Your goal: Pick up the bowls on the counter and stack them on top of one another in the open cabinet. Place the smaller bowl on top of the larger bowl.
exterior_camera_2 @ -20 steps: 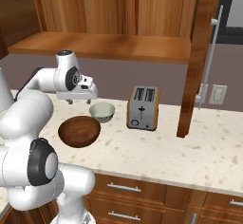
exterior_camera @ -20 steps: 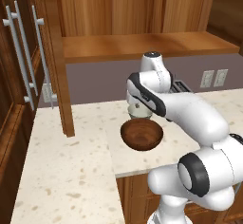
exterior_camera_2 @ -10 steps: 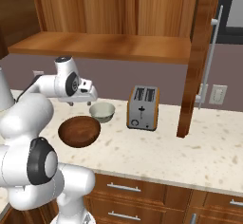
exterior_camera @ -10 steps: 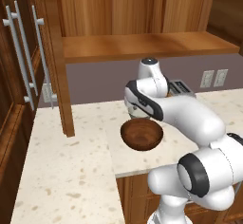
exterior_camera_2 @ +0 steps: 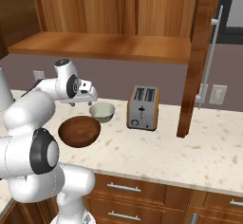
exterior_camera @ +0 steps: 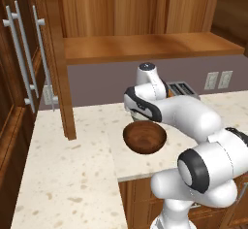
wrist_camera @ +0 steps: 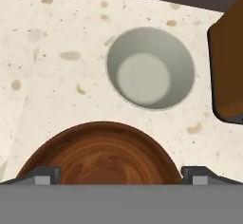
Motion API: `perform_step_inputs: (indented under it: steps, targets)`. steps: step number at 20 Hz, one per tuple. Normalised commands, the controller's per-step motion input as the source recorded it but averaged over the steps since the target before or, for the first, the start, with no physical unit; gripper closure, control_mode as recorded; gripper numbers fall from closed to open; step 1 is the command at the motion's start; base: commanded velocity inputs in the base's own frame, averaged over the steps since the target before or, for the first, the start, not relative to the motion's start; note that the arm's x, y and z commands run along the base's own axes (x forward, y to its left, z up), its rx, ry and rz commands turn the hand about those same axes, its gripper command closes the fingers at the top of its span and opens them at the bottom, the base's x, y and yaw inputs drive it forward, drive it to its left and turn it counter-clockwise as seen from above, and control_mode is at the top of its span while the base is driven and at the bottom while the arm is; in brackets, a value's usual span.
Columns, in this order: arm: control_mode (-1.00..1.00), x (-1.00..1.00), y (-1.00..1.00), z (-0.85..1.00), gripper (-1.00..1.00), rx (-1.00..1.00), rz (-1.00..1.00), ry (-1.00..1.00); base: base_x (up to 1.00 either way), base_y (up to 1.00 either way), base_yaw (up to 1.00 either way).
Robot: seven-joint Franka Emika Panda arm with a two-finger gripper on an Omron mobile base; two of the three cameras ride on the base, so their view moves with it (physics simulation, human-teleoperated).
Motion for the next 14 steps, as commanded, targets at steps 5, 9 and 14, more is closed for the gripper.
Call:
perform_step_inputs:
  steps: [5, 9, 14]
  targets:
    - [-1.00, 0.34, 0.13, -0.17, -1.00, -0.05, -0.01, 0.02, 0.00, 0.00, 0.00]
    - [-1.00, 0.23, 0.10, -0.17, -1.00, -0.05, -0.01, 0.02, 0.00, 0.00, 0.00]
    - [-1.00, 0.19, 0.04, -0.22, -1.00, -0.05, -0.01, 0.05, 0.00, 0.00, 0.00]
